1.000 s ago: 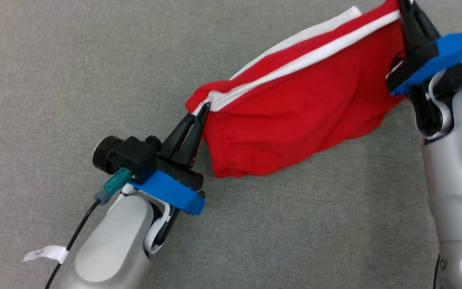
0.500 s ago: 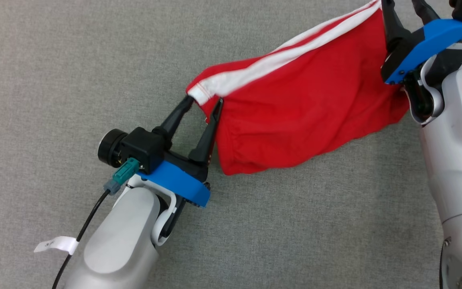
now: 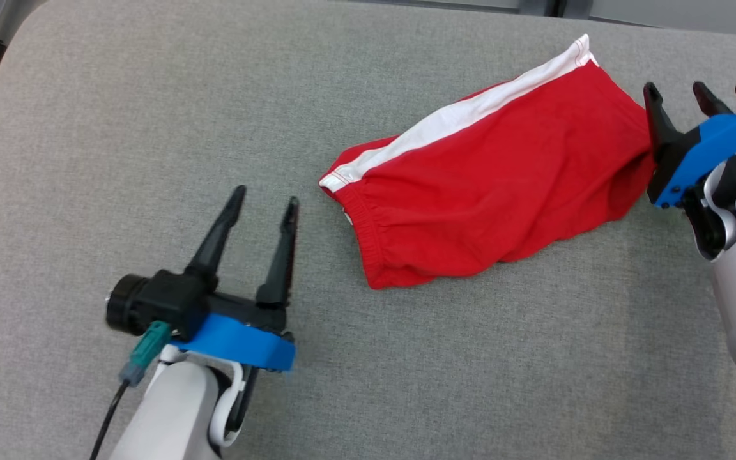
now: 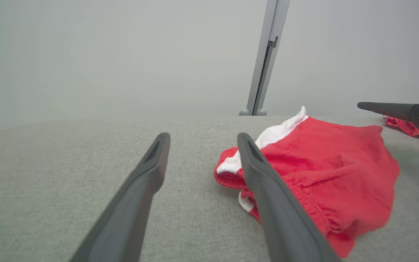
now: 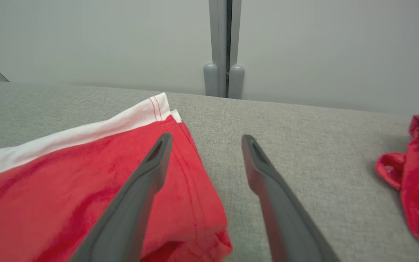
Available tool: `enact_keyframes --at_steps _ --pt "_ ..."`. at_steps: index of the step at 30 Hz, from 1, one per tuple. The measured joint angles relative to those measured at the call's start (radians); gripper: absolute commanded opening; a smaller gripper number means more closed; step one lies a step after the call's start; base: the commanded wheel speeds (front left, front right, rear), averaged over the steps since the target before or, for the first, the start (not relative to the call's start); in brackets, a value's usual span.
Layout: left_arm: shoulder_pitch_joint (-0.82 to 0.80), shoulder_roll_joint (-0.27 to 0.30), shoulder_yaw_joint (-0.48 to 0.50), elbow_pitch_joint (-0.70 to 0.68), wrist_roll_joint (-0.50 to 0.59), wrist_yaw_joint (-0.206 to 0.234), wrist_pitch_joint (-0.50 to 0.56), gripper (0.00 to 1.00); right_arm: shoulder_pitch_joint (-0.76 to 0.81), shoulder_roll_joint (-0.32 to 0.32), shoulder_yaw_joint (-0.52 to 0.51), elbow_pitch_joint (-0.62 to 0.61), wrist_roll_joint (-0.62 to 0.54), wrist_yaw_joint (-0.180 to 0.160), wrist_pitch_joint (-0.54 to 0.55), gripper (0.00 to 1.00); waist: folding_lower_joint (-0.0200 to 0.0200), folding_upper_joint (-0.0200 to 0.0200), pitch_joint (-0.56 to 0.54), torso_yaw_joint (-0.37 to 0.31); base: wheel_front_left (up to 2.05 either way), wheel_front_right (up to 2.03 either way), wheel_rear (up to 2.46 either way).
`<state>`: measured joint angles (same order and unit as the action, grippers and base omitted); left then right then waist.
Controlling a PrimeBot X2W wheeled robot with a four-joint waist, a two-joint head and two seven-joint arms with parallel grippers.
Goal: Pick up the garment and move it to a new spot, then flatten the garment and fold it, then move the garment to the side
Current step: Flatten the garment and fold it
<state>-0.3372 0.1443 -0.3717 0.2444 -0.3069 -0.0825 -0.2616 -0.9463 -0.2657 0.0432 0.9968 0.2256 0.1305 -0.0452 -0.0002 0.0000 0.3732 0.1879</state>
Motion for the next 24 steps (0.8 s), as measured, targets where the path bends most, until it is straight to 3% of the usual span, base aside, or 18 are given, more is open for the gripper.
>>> enact_keyframes --at_steps 10,18,19,20,21,22,24 --pt "0.114 -0.033 0.217 -0.165 0.051 0.046 0.0 1.0 0.033 -0.029 0.02 0.065 0.013 0.0 0.002 1.0 0.0 0.0 -0.008 0.034 0.0 0.0 0.0" --pt "0.157 -0.067 0.332 -0.226 0.092 0.045 0.0 1.0 0.038 -0.029 0.037 0.122 0.013 0.0 0.022 1.0 0.0001 0.0 0.006 0.048 0.0 0.0 0.0" --pt "0.16 -0.071 0.341 -0.229 0.097 0.044 0.0 1.0 0.037 -0.028 0.04 0.125 0.014 0.0 0.026 0.86 0.0001 0.0 0.007 0.047 0.0 0.0 0.0" --pt "0.163 -0.075 0.352 -0.23 0.099 0.041 0.0 1.0 0.037 -0.027 0.046 0.128 0.014 0.0 0.032 0.42 0.0001 0.0 0.007 0.046 0.0 0.0 0.0" --pt "0.166 -0.078 0.359 -0.23 0.104 0.039 0.0 1.0 0.037 -0.025 0.051 0.131 0.018 0.0 0.037 0.31 0.0001 0.0 0.007 0.045 0.0 0.0 0.0" --pt "0.168 -0.08 0.364 -0.231 0.107 0.037 0.0 1.0 0.037 -0.023 0.055 0.132 0.027 0.0 0.044 0.0 0.0001 0.0 0.007 0.043 0.0 0.0 0.0" --pt "0.17 -0.084 0.374 -0.231 0.115 0.032 0.0 1.0 0.038 -0.02 0.064 0.129 0.041 0.0 0.042 0.0 0.0001 0.0 0.005 0.039 0.0 0.0 0.0"
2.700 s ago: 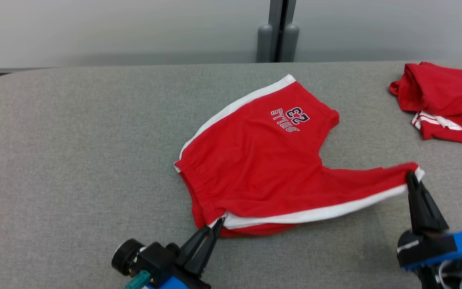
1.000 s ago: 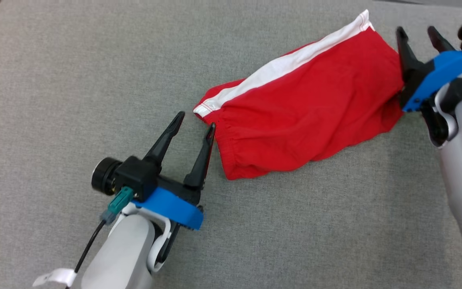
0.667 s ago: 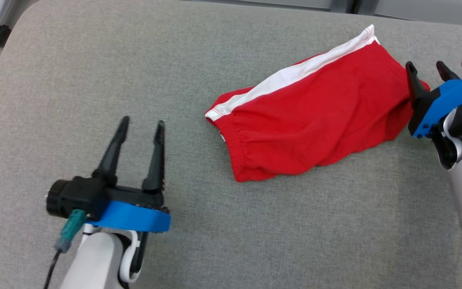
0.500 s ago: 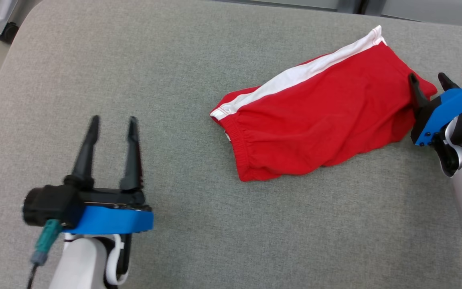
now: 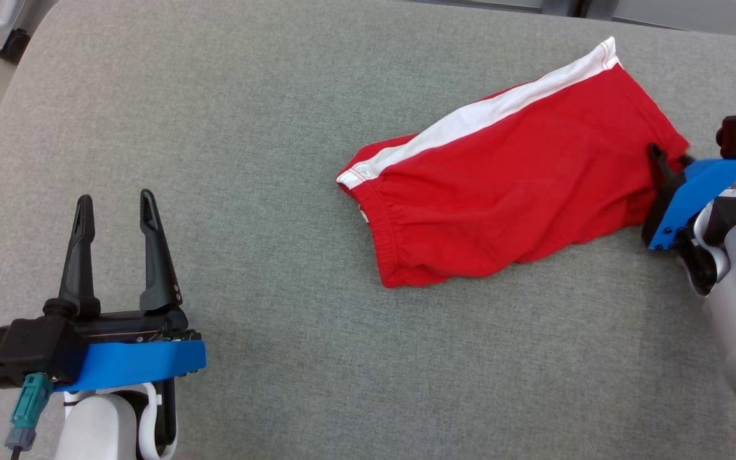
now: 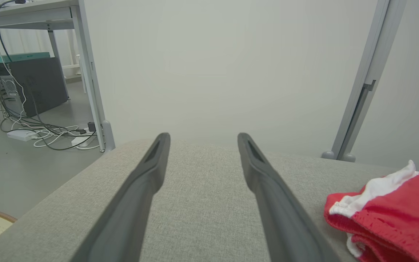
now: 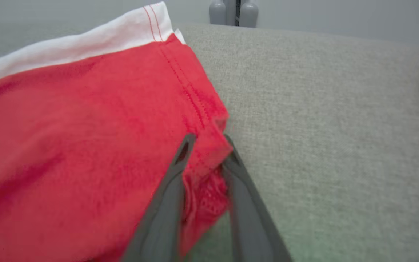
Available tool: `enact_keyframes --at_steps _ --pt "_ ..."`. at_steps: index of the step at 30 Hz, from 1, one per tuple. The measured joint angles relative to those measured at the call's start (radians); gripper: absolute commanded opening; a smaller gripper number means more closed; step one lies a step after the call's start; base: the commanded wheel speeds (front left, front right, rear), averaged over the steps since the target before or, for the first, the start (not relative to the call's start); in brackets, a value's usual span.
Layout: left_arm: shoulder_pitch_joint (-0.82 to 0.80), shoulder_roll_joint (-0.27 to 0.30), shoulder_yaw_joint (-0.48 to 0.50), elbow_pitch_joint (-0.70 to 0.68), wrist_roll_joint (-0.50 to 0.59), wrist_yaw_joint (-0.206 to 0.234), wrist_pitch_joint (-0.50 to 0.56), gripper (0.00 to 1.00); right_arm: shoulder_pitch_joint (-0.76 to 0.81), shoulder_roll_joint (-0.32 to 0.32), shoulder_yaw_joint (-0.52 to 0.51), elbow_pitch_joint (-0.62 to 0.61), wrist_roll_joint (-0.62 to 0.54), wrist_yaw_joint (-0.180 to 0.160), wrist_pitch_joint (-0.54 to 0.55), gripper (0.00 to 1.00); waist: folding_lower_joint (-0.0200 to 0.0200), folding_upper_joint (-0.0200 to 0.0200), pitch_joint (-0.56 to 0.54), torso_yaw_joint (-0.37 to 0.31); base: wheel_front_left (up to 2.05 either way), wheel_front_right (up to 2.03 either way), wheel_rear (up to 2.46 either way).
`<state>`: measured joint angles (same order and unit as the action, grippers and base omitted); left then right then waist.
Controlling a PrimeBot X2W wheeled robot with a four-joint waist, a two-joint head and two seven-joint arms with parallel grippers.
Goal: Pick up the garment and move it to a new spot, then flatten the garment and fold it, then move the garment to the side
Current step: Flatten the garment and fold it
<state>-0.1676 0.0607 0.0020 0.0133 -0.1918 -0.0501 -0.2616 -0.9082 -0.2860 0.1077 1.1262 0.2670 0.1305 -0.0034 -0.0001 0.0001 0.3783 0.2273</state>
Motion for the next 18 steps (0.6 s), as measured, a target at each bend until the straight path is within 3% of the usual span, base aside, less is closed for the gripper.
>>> enact_keyframes --at_steps 18 --pt "0.065 -0.009 0.061 0.028 0.042 -0.027 0.0 1.0 0.22 0.029 0.044 -0.147 0.22 0.0 -0.148 0.0 0.0 0.0 -0.11 -0.122 0.0 0.0 0.0"
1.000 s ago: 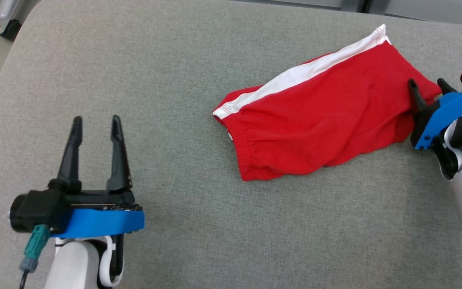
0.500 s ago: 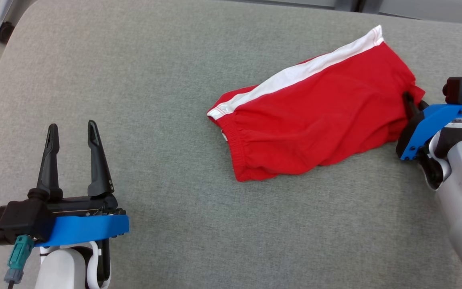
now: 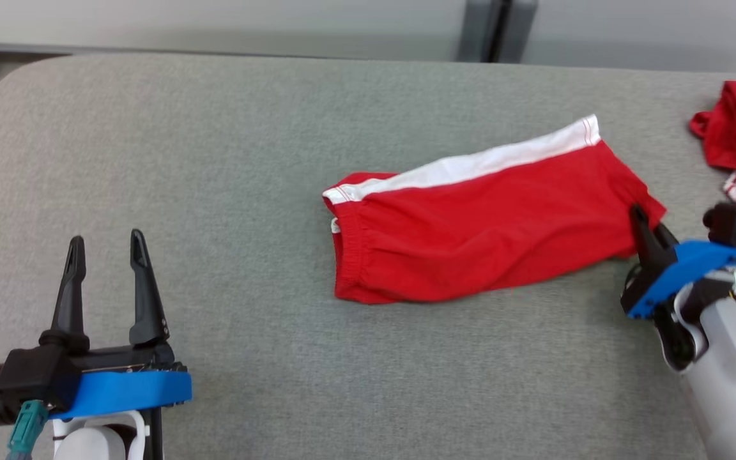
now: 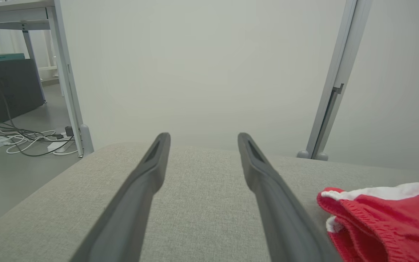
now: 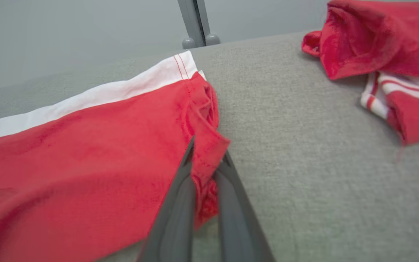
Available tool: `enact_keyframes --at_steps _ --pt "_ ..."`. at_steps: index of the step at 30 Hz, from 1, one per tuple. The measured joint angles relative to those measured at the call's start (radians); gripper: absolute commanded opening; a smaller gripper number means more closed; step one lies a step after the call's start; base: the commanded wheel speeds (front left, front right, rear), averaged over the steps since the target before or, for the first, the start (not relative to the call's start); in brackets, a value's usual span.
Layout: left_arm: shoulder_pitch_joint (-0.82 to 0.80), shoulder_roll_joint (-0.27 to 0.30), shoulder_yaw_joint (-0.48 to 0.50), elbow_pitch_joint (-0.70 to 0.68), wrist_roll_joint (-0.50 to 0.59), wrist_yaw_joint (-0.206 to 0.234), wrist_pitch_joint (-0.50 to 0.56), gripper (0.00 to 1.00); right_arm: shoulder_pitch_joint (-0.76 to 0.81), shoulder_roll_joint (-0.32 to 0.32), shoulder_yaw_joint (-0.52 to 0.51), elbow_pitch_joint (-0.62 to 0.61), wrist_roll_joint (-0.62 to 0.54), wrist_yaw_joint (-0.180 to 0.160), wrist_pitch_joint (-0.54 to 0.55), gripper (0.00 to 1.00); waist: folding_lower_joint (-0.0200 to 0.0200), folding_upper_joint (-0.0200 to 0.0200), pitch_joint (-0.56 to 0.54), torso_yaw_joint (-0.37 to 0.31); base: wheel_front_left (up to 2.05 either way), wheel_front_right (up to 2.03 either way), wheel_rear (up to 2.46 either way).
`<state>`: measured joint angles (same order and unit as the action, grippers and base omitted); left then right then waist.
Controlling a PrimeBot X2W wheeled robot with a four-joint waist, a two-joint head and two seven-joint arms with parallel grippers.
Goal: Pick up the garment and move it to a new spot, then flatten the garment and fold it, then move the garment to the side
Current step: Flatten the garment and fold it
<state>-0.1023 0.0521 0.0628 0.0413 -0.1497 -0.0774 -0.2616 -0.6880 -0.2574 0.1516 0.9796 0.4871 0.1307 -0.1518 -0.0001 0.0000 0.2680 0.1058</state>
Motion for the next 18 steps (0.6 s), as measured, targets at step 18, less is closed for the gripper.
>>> enact_keyframes --at_steps 18 --pt "0.053 -0.001 0.018 0.005 0.012 -0.012 0.0 1.0 0.254 -0.078 -0.107 -0.132 0.111 0.0 -0.013 0.0 0.0 0.0 -0.078 -0.067 0.0 0.0 0.0"
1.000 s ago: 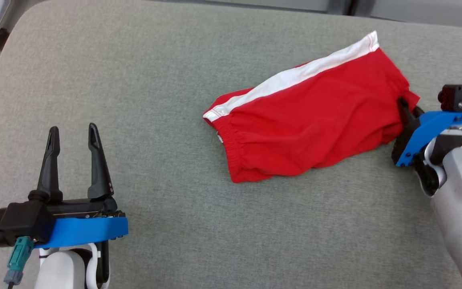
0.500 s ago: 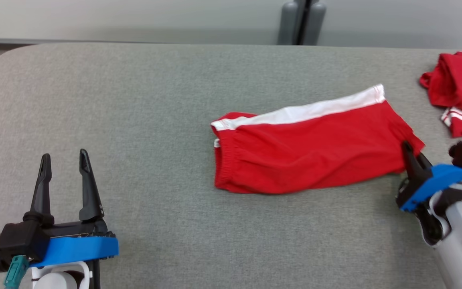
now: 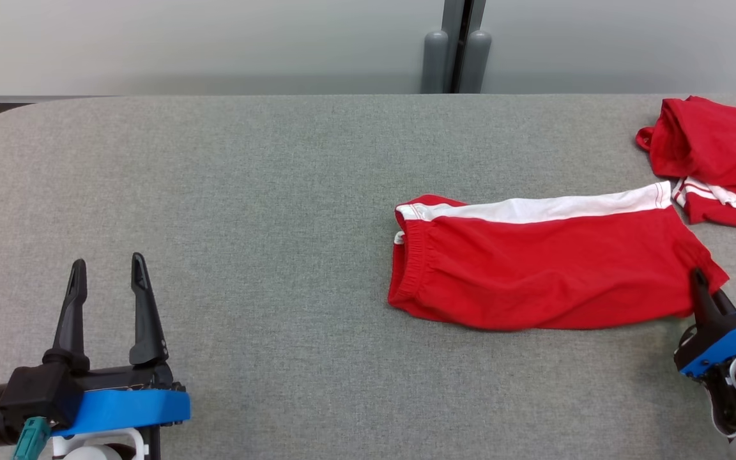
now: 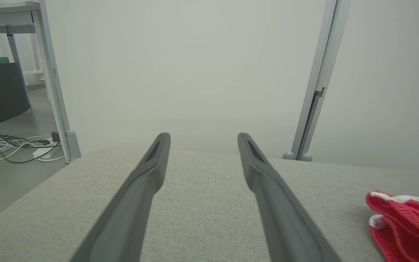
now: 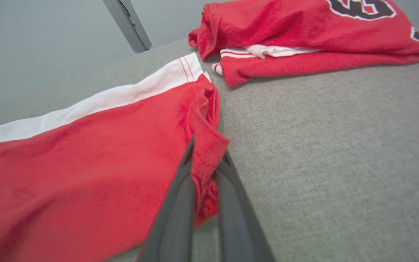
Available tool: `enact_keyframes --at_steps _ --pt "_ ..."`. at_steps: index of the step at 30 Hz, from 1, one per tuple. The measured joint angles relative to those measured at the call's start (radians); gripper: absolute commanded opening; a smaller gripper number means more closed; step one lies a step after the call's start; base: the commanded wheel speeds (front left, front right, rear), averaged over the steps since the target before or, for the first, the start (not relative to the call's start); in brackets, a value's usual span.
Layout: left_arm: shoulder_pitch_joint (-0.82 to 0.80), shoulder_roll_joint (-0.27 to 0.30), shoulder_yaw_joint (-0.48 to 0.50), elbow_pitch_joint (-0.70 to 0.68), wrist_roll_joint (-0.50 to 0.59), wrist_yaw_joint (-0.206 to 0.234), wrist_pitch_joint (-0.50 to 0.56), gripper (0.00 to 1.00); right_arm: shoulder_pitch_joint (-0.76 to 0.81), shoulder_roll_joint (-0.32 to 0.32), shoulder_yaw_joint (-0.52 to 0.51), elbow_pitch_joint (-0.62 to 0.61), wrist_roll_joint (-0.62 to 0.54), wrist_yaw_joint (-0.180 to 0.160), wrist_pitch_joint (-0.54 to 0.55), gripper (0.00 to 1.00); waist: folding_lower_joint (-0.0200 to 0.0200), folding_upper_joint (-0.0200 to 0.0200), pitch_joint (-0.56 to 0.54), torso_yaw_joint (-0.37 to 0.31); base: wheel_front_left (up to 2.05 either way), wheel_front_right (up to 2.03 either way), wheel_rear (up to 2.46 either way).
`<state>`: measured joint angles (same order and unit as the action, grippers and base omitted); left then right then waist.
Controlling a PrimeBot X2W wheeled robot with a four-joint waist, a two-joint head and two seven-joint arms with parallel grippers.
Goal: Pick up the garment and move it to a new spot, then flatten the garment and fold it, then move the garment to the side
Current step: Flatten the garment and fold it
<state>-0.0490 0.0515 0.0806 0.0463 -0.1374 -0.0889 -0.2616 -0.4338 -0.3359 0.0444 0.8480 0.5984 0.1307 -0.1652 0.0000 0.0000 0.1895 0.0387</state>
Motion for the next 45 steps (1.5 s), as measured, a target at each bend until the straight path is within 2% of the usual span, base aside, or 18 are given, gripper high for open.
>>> enact_keyframes --at_steps 10,18,24,33,41,42,43,45 --pt "0.003 0.0 -0.024 0.009 -0.002 0.0 0.0 1.0 -0.067 0.075 0.0 -0.123 -0.052 0.0 0.025 0.0 0.0 0.0 -0.03 0.009 0.0 0.0 0.0" --pt "0.006 0.0 -0.045 0.018 -0.004 0.0 0.0 1.0 -0.16 0.189 0.053 -0.188 -0.094 0.0 0.068 0.0 0.0 0.0 -0.048 0.042 0.0 0.0 0.0" --pt "0.006 0.0 -0.052 0.02 -0.011 0.001 0.0 1.0 -0.177 0.237 0.124 -0.209 -0.122 0.0 0.089 0.0 0.0 0.0 -0.052 0.073 0.0 0.0 0.0" --pt "0.024 0.0 -0.05 0.022 -0.014 0.005 0.0 1.0 -0.076 0.27 0.303 -0.226 -0.129 0.0 0.103 0.0 0.0 0.0001 -0.056 0.087 0.0 0.0 0.0" --pt "0.025 0.0 -0.054 0.023 -0.021 0.009 0.0 1.0 -0.007 0.279 0.381 -0.221 -0.105 0.0 0.084 0.0 0.0 0.0 -0.056 0.086 0.0 0.0 0.0" --pt "0.025 0.0 -0.053 0.023 -0.021 0.009 0.0 1.0 -0.007 0.279 0.389 -0.22 -0.1 0.0 0.083 0.45 0.0 0.0001 -0.055 0.084 0.0 0.0 0.0" --pt "0.025 0.0 -0.054 0.023 -0.021 0.009 0.0 1.0 -0.007 0.279 0.397 -0.219 -0.094 0.0 0.079 1.0 0.0 0.0 -0.054 0.083 0.0 0.0 0.0" --pt "0.024 0.0 -0.055 0.024 -0.021 0.009 0.0 1.0 -0.004 0.281 0.408 -0.218 -0.093 0.0 0.062 1.0 0.0 0.0 -0.053 0.079 0.0 0.0 0.0"
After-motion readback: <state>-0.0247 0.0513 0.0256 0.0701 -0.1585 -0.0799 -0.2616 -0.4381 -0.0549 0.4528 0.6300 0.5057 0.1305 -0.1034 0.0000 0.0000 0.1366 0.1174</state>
